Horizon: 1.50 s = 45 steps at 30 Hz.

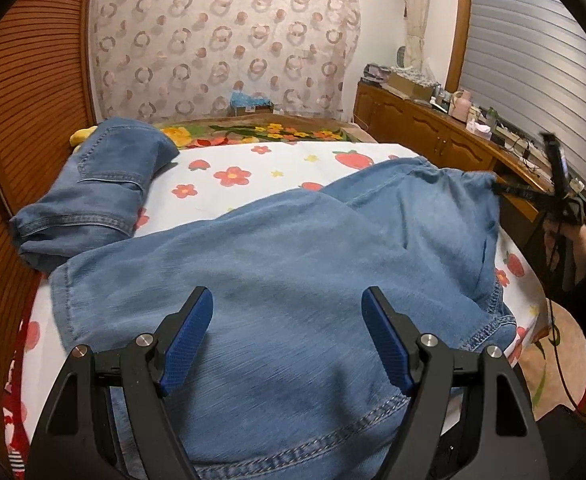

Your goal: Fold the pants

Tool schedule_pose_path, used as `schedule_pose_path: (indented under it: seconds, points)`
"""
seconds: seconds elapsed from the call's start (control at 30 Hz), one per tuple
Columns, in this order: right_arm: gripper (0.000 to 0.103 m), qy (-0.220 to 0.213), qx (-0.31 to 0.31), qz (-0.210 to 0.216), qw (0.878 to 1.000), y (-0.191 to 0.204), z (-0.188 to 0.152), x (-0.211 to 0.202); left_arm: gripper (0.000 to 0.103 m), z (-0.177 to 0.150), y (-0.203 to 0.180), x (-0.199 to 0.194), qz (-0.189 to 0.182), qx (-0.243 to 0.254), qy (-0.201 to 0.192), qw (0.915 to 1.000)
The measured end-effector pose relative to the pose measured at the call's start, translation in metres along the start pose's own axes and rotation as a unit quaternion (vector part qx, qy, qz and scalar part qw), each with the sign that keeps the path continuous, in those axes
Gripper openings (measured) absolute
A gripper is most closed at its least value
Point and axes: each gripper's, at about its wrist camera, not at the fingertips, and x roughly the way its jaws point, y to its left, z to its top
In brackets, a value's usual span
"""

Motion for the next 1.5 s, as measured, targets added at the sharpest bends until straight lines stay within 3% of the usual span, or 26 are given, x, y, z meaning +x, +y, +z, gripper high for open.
schedule_pose_path:
  seconds: [0.17,0.3,0.47,0.6,0.7,0.73,0.77,0.83,1.07,1.17,1.5]
  points:
    - [0.002,-0.054,-0.038,0.058,0.996,0.039,0.026,-0.048,0.078,-0.003,0.016,-0.015,0.01,-0.011,-0.006,0.9999]
    - [0.002,-0.071,-0.093,0.135,0.984,0.107,0.043,-0.08,0.078,-0.006,0.035,-0.029,0.027,-0.021,-0.007,0.9994]
    - [0.002,-0.085,-0.158,0.257,0.95,0.211,0.052,-0.127,0.078,-0.006,0.06,-0.052,0.054,-0.03,-0.012,0.998]
    - [0.002,-0.079,-0.202,0.356,0.909,0.282,0.048,-0.173,0.078,-0.004,0.084,-0.076,0.078,-0.045,-0.029,0.9955]
    - [0.002,-0.046,-0.227,0.378,0.896,0.312,0.037,-0.183,0.078,-0.004,0.1,-0.086,0.09,-0.057,-0.036,0.9937]
    - [0.009,-0.031,-0.237,0.38,0.894,0.318,0.033,-0.182,0.078,-0.005,0.104,-0.088,0.093,-0.06,-0.037,0.9931]
    - [0.014,-0.022,-0.242,0.378,0.893,0.321,0.03,-0.18,0.078,-0.005,0.106,-0.088,0.096,-0.061,-0.037,0.9928]
    - [0.035,-0.011,-0.245,0.365,0.898,0.321,0.025,-0.176,0.078,-0.005,0.112,-0.089,0.1,-0.064,-0.037,0.9922]
    - [0.036,0.002,-0.225,0.32,0.92,0.297,0.031,-0.167,0.078,0.0,0.099,-0.07,0.081,-0.049,-0.028,0.9951]
    - [0.036,0.003,-0.213,0.302,0.929,0.298,0.029,-0.166,0.077,0.003,0.078,-0.056,0.054,-0.027,-0.019,0.998]
    - [0.036,0.008,-0.196,0.263,0.944,0.302,0.01,-0.18,0.059,0.009,0.007,-0.001,-0.024,0.032,0.03,0.9988]
